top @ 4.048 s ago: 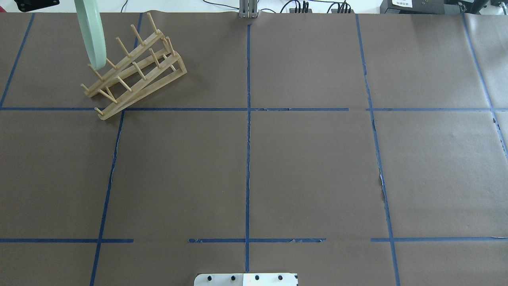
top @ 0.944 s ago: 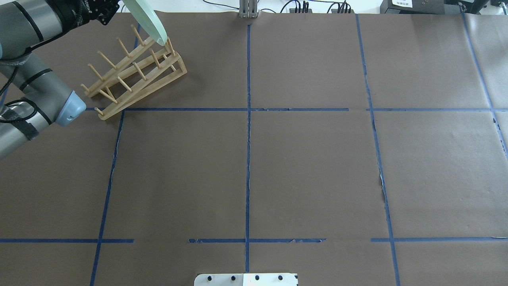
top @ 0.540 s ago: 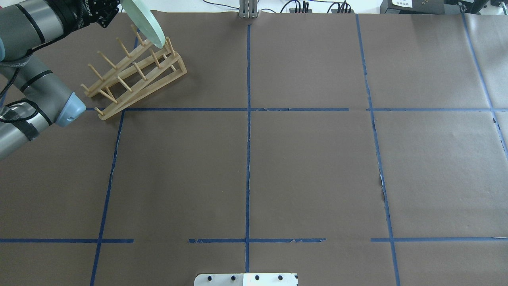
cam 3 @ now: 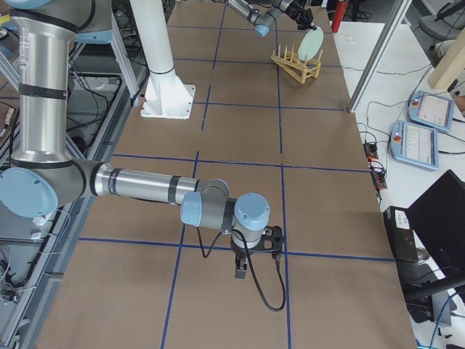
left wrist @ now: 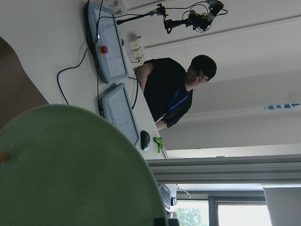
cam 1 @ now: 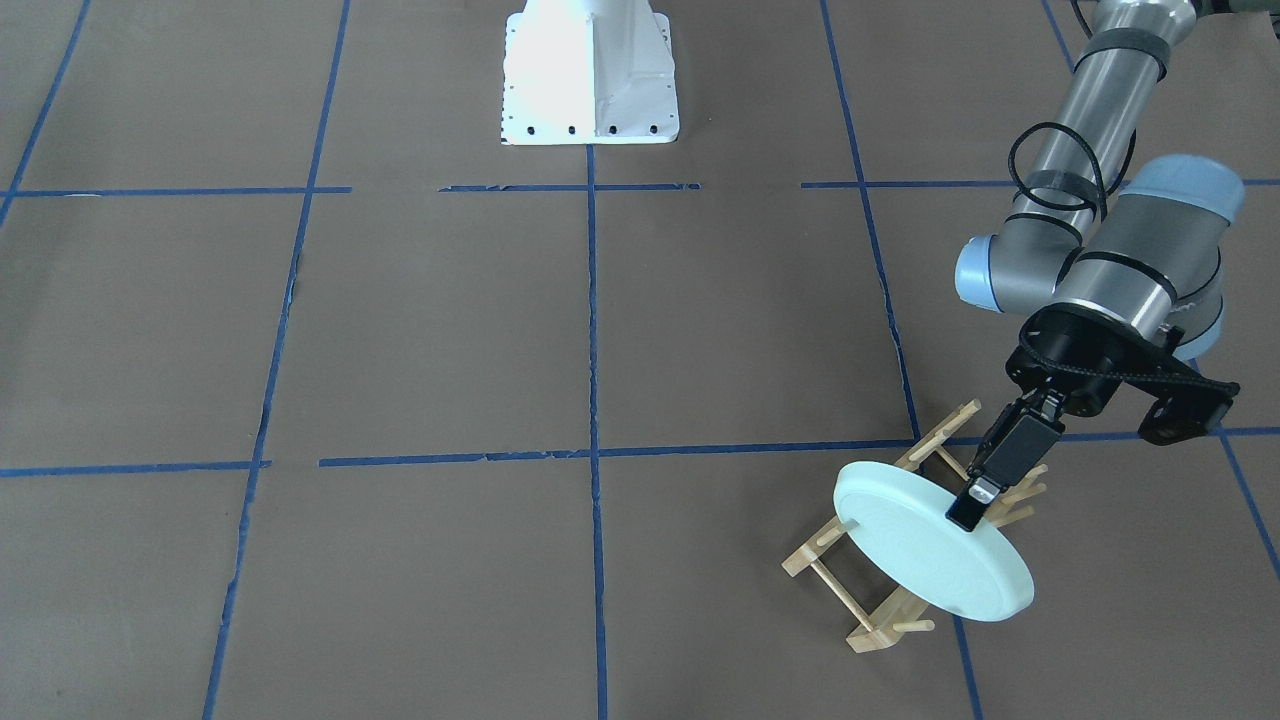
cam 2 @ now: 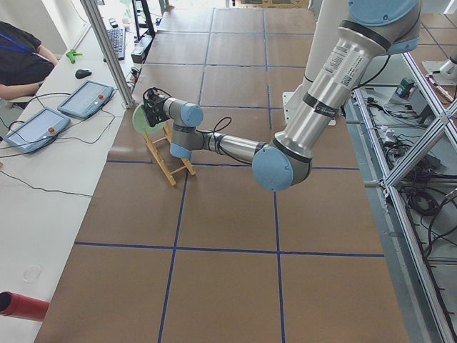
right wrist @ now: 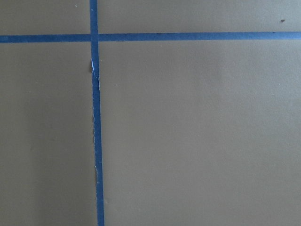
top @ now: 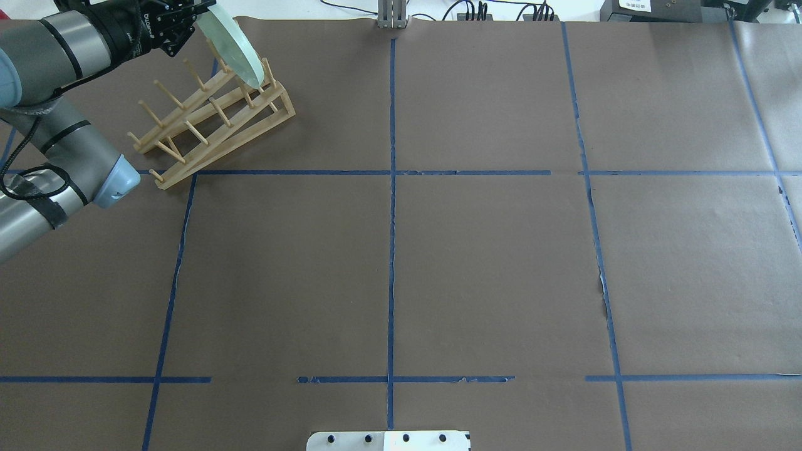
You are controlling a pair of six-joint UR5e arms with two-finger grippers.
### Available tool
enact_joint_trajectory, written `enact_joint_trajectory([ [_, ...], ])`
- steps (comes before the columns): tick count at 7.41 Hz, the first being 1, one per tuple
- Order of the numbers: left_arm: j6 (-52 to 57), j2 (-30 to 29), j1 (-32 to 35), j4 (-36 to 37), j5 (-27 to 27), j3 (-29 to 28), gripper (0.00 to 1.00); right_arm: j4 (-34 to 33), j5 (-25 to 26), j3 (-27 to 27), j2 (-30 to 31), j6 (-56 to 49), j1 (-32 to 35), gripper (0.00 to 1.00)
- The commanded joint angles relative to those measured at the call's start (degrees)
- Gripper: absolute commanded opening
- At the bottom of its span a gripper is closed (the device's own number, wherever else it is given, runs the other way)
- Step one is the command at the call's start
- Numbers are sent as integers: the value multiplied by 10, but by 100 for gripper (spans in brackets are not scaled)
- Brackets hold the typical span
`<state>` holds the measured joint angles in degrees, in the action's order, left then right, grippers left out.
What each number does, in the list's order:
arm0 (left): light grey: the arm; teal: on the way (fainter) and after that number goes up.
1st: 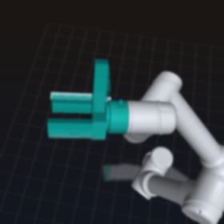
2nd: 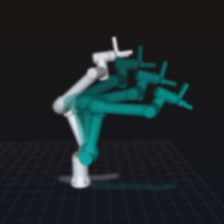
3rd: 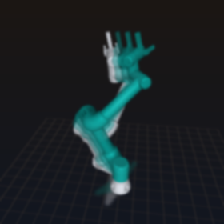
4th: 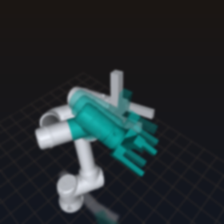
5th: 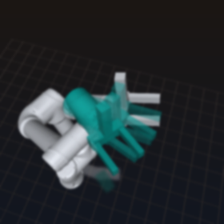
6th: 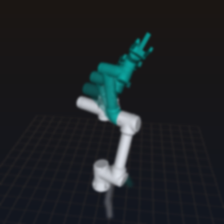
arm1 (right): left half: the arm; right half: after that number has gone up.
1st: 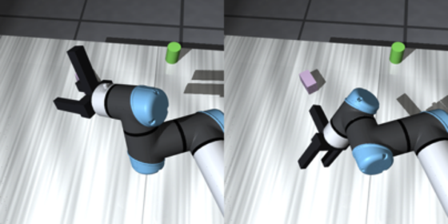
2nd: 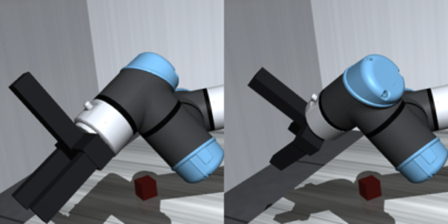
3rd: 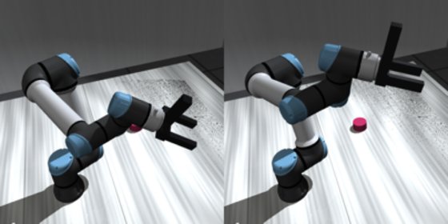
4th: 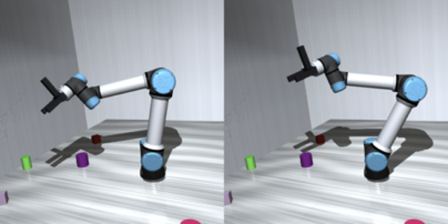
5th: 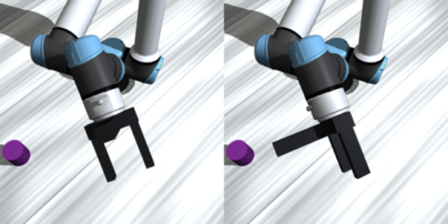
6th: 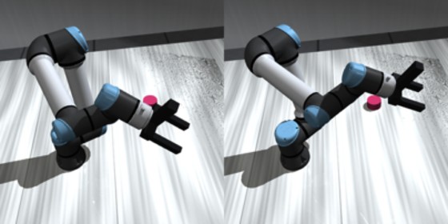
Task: Place plate on rack
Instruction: 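Lower the upright plate into a slot of the wooden rack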
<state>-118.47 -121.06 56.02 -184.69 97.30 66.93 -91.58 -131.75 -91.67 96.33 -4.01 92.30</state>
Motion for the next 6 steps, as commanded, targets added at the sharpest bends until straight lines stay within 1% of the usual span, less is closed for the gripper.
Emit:
enact_joint_trajectory([
  [1, 1, 0, -4, 0, 0, -7, 0, 0, 0, 0, 0, 1, 0, 100],
  [3, 10, 0, -6, 2, 0, -14, 99, 0, 0, 0, 0, 1, 0, 100],
  [5, 73, 1, -12, 6, 1, -16, 100, 0, 0, 0, 0, 1, 0, 100],
  [6, 75, 1, -12, 6, 2, -16, 100, 0, 0, 0, 0, 0, 1, 100],
])
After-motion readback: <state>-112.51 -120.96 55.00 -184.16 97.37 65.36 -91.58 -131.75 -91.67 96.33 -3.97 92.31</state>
